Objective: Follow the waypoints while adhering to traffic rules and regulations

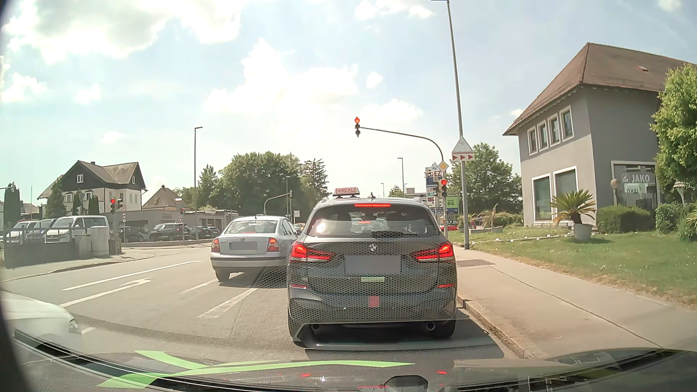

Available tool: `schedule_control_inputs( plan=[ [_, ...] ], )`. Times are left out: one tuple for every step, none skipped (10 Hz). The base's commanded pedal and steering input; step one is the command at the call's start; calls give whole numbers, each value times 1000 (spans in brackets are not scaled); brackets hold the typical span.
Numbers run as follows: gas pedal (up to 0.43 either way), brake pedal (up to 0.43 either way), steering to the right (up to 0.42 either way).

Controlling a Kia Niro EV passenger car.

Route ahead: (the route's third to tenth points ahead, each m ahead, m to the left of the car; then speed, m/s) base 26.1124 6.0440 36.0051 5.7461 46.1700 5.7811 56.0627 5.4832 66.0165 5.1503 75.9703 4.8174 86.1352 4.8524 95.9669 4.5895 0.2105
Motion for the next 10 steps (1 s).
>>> schedule_control_inputs(
  plan=[
    [0, 122, 0],
    [0, 122, 0],
    [0, 122, 0],
    [0, 122, 0],
    [0, 122, 0],
    [0, 122, 0],
    [0, 122, 0],
    [0, 122, 0],
    [0, 128, 0],
    [0, 134, 0]
  ],
)
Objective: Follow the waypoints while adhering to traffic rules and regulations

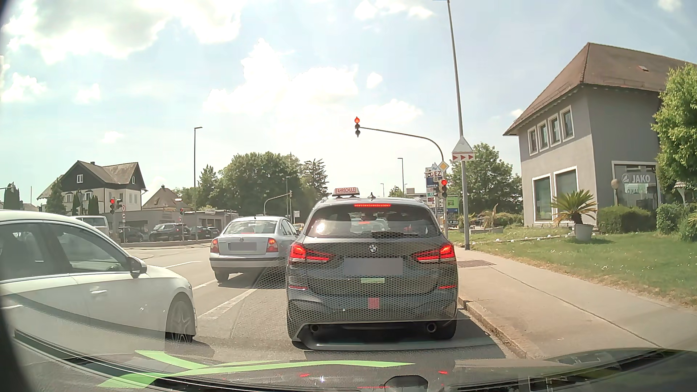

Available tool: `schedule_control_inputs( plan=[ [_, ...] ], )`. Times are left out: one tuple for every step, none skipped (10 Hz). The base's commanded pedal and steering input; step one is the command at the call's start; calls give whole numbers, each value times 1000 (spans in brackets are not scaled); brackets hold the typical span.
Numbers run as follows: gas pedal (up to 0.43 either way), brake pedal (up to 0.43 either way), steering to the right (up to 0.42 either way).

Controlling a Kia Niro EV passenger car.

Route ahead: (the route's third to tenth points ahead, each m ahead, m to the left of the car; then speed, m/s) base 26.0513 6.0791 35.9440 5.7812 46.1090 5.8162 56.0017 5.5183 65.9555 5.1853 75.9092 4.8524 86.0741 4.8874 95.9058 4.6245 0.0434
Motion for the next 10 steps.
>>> schedule_control_inputs(
  plan=[
    [0, 140, 0],
    [0, 140, 0],
    [0, 146, 0],
    [0, 152, 0],
    [0, 165, 0],
    [0, 171, 0],
    [0, 189, 0],
    [0, 207, 0],
    [0, 213, 0],
    [0, 220, 0]
  ],
)
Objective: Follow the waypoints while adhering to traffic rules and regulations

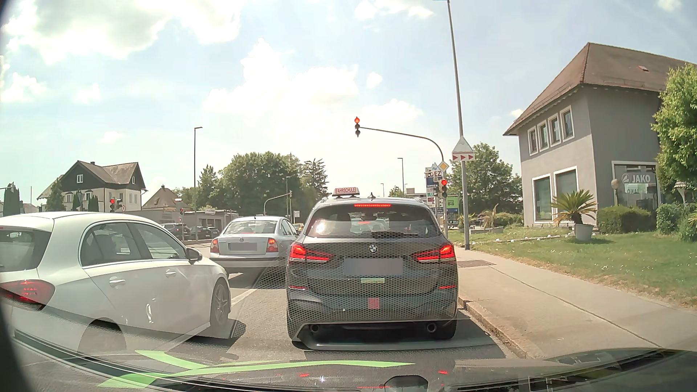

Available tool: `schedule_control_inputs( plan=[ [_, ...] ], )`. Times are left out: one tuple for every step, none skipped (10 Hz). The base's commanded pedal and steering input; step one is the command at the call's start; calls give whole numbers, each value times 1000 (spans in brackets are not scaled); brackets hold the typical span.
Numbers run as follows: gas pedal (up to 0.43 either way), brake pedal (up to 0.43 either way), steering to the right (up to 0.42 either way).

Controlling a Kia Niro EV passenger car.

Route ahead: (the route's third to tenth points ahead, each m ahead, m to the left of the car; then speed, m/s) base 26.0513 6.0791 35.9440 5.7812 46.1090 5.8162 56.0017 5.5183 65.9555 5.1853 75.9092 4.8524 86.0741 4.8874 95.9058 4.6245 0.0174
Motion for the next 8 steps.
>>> schedule_control_inputs(
  plan=[
    [0, 220, 0],
    [0, 226, 0],
    [0, 226, 0],
    [0, 226, 0],
    [0, 226, 0],
    [0, 226, 0],
    [0, 226, 0],
    [0, 232, 0]
  ],
)
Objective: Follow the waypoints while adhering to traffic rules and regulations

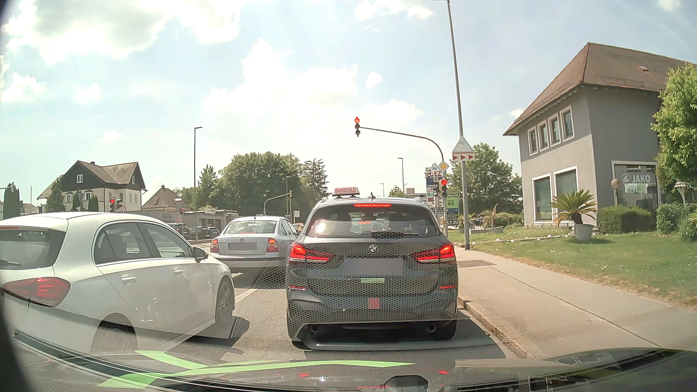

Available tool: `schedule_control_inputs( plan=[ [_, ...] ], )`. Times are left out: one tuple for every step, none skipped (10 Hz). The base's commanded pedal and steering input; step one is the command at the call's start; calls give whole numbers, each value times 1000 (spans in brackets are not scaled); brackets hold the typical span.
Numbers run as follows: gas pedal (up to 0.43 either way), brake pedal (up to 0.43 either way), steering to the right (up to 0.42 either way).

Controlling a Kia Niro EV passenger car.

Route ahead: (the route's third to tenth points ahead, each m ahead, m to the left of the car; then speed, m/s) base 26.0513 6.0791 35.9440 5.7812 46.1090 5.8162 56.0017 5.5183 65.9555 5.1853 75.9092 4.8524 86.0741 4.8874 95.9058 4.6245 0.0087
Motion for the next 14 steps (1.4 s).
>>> schedule_control_inputs(
  plan=[
    [0, 232, 0],
    [0, 232, 0],
    [0, 232, 0],
    [0, 232, 0],
    [0, 232, 0],
    [0, 232, 0],
    [0, 232, 0],
    [0, 232, 0],
    [0, 232, 0],
    [0, 232, 0],
    [0, 232, 0],
    [0, 232, 0],
    [0, 232, 0],
    [0, 232, 0]
  ],
)
